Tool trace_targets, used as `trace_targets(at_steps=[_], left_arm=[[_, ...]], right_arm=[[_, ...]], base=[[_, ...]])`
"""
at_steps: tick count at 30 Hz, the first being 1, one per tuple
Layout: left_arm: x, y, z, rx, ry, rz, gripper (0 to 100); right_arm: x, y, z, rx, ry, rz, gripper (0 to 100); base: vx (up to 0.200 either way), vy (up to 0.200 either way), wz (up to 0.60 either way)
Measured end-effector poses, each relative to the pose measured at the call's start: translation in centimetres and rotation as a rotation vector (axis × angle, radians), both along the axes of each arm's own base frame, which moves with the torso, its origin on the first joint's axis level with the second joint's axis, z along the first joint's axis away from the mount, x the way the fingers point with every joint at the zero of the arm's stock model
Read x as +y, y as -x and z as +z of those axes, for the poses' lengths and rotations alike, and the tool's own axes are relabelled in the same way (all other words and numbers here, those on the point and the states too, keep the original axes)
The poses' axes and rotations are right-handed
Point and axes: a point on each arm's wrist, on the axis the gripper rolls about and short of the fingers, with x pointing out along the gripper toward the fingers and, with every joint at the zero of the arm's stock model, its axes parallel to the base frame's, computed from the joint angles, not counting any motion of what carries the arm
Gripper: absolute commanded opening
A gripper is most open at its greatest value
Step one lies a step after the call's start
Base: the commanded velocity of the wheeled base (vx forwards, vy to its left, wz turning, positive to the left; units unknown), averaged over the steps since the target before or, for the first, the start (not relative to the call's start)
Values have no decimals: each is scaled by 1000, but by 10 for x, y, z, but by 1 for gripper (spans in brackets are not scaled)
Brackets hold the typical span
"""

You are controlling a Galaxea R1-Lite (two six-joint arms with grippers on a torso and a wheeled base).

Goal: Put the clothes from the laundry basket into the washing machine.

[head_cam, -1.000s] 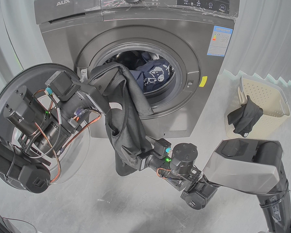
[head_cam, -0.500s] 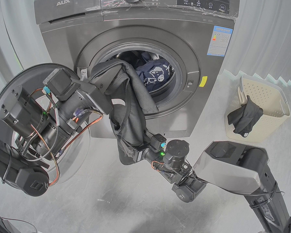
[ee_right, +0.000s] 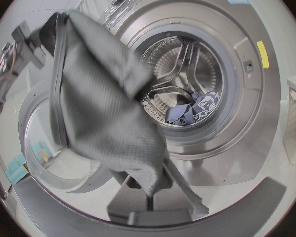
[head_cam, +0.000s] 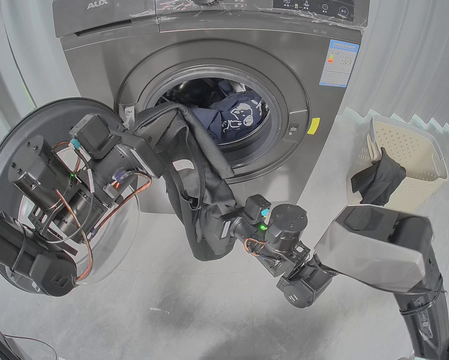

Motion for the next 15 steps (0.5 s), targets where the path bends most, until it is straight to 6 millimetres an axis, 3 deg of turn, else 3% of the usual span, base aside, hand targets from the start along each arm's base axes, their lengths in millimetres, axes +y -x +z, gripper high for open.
trace_targets(at_steps=[9,15], left_arm=[[10,-16,-22,63,-41,54,0],[10,-17,-29,86,-55,52,0]], right_arm=[[-30,15,51,-17,-58,-84,0],[-41,18,67,-31,-82,-104,0]], base=[[0,0,0],[0,0,0]])
